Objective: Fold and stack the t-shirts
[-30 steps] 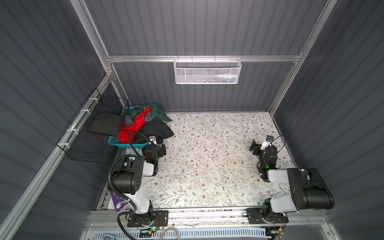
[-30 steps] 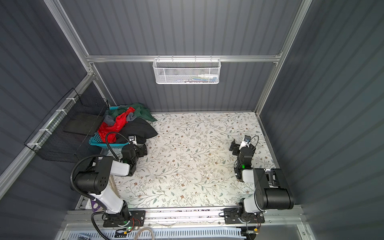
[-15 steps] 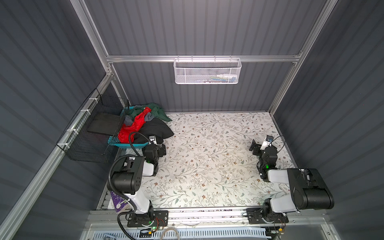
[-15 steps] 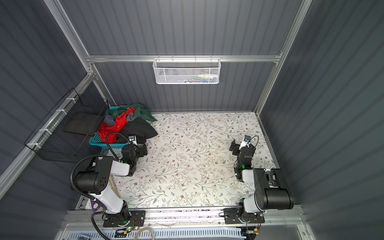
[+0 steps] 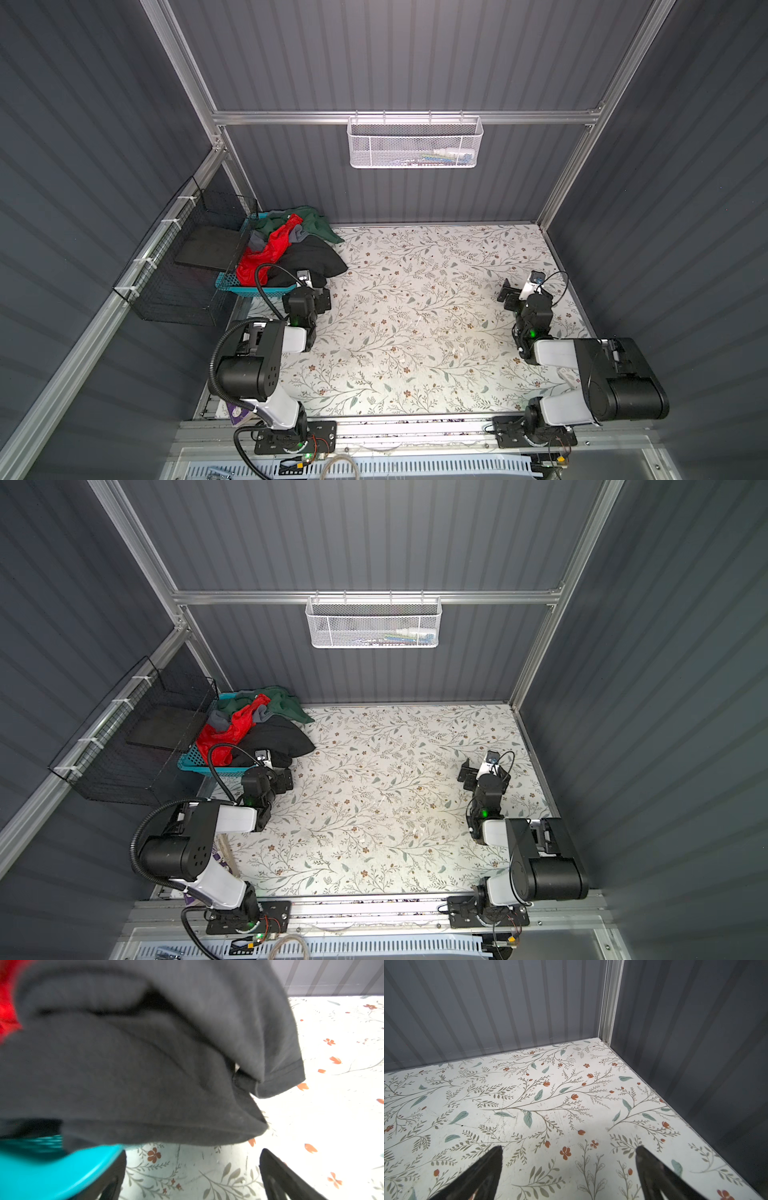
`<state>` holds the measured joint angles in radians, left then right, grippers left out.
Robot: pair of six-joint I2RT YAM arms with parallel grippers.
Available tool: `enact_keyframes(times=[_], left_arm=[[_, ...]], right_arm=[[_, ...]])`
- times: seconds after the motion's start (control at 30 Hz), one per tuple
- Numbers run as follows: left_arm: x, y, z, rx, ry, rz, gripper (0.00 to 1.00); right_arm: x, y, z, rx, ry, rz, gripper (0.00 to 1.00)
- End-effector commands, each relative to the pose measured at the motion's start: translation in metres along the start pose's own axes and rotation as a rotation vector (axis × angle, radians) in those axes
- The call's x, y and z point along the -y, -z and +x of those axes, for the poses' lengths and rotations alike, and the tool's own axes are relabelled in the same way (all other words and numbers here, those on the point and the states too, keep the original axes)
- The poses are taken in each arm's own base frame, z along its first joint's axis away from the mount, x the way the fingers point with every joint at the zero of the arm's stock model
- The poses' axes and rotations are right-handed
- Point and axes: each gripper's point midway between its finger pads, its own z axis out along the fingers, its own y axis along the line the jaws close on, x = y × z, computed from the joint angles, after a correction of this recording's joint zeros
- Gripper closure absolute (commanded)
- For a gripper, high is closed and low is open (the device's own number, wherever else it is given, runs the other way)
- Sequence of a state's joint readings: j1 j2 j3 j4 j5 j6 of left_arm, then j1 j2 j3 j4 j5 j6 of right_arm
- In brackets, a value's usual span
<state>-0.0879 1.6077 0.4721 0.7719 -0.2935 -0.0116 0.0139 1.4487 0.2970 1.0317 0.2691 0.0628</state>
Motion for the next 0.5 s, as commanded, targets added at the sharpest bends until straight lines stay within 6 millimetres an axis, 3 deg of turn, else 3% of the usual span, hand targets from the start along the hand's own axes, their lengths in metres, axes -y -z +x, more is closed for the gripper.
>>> enact_keyframes(times=[0.0, 0.07, 0.27, 0.47], left_arm=[[-0.007, 0.005, -0.016, 0.029, 0.015, -0.051, 0.00], [-0.010, 0.008, -0.019, 0.036, 0.021, -0.069, 0.00], [-0.006, 0.017, -0.031, 0.035, -0.003, -0.120, 0.00], [0.020, 0.030, -0.061, -0.008, -0.032, -0.131, 0.00]], right_arm=[[-0.001, 0.004, -0.007, 0.020, 0.011, -0.002, 0.01], [0.007, 0.007, -0.019, -0.008, 0.030, 0.088, 0.01], [-0.004, 0.011, -0.041, -0.006, 0.079, 0.098, 0.01], [-0.017, 0.020, -0.062, -0.128, -0.144, 0.052, 0.01]])
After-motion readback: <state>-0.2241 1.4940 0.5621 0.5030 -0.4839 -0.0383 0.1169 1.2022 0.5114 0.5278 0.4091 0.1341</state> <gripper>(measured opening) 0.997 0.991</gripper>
